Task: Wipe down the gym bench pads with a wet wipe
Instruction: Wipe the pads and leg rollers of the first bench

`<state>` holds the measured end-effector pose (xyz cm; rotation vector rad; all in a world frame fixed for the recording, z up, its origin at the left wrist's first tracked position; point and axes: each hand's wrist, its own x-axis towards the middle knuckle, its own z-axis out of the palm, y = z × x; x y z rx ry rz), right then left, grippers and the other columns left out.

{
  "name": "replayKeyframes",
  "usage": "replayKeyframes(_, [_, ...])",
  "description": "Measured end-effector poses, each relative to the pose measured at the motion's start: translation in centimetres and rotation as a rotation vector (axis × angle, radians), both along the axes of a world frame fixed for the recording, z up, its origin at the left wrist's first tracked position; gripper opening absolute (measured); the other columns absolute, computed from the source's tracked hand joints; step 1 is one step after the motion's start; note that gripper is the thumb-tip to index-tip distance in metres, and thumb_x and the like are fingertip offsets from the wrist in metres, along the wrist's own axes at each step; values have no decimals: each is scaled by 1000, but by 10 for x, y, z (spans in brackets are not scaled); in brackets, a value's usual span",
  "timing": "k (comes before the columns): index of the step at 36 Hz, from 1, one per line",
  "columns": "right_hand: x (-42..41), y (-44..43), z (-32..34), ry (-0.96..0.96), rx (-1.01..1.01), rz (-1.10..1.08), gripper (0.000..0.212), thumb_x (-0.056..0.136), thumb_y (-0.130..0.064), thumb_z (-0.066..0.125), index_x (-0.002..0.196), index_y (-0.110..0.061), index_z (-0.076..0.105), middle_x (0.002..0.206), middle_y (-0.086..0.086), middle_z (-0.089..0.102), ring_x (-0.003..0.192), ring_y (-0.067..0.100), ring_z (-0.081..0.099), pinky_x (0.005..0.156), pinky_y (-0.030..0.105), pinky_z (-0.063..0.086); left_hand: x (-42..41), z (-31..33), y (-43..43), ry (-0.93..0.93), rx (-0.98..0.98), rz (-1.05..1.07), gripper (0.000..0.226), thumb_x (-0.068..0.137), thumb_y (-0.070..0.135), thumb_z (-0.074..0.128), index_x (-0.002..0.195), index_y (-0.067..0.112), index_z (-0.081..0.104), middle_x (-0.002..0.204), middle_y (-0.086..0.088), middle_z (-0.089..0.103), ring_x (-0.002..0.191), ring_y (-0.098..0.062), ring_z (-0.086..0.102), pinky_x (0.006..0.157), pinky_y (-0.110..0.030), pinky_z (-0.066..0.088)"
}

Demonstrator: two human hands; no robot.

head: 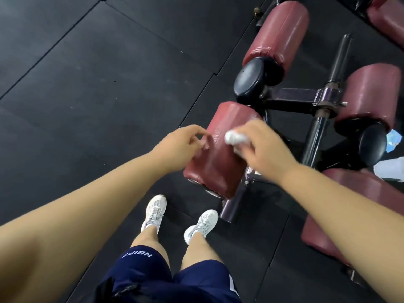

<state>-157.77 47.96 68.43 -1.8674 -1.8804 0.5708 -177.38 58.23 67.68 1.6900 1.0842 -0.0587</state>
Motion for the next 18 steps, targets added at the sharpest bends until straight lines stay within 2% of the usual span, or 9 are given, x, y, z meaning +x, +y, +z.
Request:
replayKeyframes(2, [18, 26, 1, -23, -5, -210, 16, 87, -16, 57, 83, -30, 65, 88, 3, 55, 82, 12, 50, 78, 23, 38, 2, -7, 3, 24, -90, 25, 39, 95, 42, 47, 133, 40, 44, 118, 11, 60, 101, -15, 60, 87, -29, 47])
replayKeyframes(4, [34, 48, 0, -96, -62, -387, 24, 86, -24, 51, 63, -27, 49, 75, 4, 52, 70, 18, 49, 65, 25, 32, 8, -12, 0, 77, -127, -21, 49, 96, 48, 41, 144, 40, 31, 138, 8, 49, 122, -19, 50, 102, -31, 38])
replayKeyframes(5, [38, 54, 0, -128, -84, -431, 26, 85, -26, 50, 60, -24, 45, 73, 5, 52, 69, 21, 50, 63, 28, 33, 12, -13, -2, 90, -130, -47, 51, 97, 47, 38, 146, 39, 27, 145, 7, 42, 130, -19, 43, 108, -30, 32])
replayKeyframes(7, [38, 57, 4, -161, -91, -422, 26, 85, -27, 49, 59, -23, 44, 74, 3, 56, 72, 21, 52, 66, 35, 41, 16, -14, -6, 92, -125, -45, 50, 99, 44, 35, 148, 36, 24, 150, 8, 35, 136, -16, 34, 109, -27, 25])
replayKeyframes(9, [29, 45, 9, -109, -91, -397, 17, 84, -22, 52, 67, -24, 52, 83, 0, 57, 79, 14, 51, 76, 33, 42, 15, -13, -10, 82, -104, -11, 50, 99, 44, 36, 147, 35, 26, 149, 9, 37, 135, -15, 36, 107, -26, 26])
replayKeyframes(10, [20, 36, 12, -72, -79, -367, 13, 84, -19, 55, 74, -26, 57, 89, -1, 57, 83, 10, 50, 79, 27, 40, 15, -11, -12, 81, -84, -1, 50, 98, 45, 37, 147, 36, 27, 147, 9, 40, 134, -15, 38, 108, -27, 28])
replayKeyframes(13, [-10, -5, 15, 6, -19, -87, 19, 80, -6, 55, 89, -19, 67, 94, 2, 61, 89, 11, 52, 84, 13, 37, 18, -4, -16, 139, 29, -52, 50, 98, 43, 37, 147, 36, 26, 142, 4, 46, 128, -21, 44, 103, -33, 37])
replayKeyframes(16, [-27, -41, 14, 74, -139, 139, 29, 72, 0, 52, 98, -5, 64, 95, 4, 59, 90, 14, 53, 83, 18, 42, 20, 5, -19, 197, 156, -152, 47, 99, 38, 36, 145, 37, 26, 128, -6, 53, 112, -27, 52, 91, -35, 43])
replayKeyframes(18, [-21, -43, 14, 85, -194, 120, 25, 75, -1, 56, 97, -7, 64, 93, 0, 59, 88, 9, 53, 80, 17, 42, 17, 7, -18, 201, 198, -192, 47, 99, 36, 38, 144, 40, 27, 123, -5, 55, 107, -27, 54, 89, -36, 45])
